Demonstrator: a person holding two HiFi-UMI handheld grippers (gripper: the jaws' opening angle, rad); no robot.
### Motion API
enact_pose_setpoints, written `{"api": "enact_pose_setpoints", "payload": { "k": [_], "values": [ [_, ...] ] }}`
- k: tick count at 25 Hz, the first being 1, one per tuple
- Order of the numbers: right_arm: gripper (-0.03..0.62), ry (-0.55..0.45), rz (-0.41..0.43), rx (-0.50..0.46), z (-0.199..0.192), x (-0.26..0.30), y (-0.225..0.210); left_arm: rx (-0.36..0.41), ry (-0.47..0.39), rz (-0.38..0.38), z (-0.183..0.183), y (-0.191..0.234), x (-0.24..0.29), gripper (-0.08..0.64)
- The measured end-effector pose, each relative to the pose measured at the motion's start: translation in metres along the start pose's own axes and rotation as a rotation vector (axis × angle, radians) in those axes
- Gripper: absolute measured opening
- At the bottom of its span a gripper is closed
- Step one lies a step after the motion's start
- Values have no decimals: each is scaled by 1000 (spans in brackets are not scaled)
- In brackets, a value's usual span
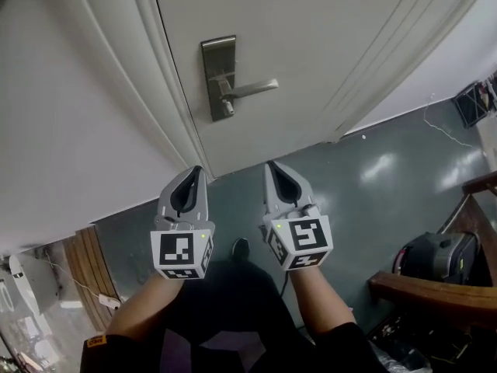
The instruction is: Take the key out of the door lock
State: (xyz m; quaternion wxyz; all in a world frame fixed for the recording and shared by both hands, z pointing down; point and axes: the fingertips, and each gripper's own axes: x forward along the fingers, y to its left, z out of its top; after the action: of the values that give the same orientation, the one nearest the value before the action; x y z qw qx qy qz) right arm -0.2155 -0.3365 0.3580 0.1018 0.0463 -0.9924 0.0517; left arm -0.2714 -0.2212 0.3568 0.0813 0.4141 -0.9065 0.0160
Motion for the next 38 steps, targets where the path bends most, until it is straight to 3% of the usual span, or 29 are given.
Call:
{"api": "enact_pose_setpoints", "payload": {
  "k": [7, 16, 27, 34, 38],
  "values": [
    [12, 99, 233, 117, -11, 77, 5, 1, 16, 189, -1, 40, 27, 18],
    [63, 188, 344, 395, -30, 149, -6, 35, 3, 300, 3, 71, 40, 20],
    [101, 295, 448, 763, -55, 195, -1, 18, 22, 339, -9, 77, 43, 19],
    [94, 294, 500, 882, -49, 204, 2, 21, 37, 340, -13, 71, 45, 19],
    [41, 289, 502, 962, -50, 211, -2, 18, 44, 337, -14, 69, 47, 18]
  ]
}}
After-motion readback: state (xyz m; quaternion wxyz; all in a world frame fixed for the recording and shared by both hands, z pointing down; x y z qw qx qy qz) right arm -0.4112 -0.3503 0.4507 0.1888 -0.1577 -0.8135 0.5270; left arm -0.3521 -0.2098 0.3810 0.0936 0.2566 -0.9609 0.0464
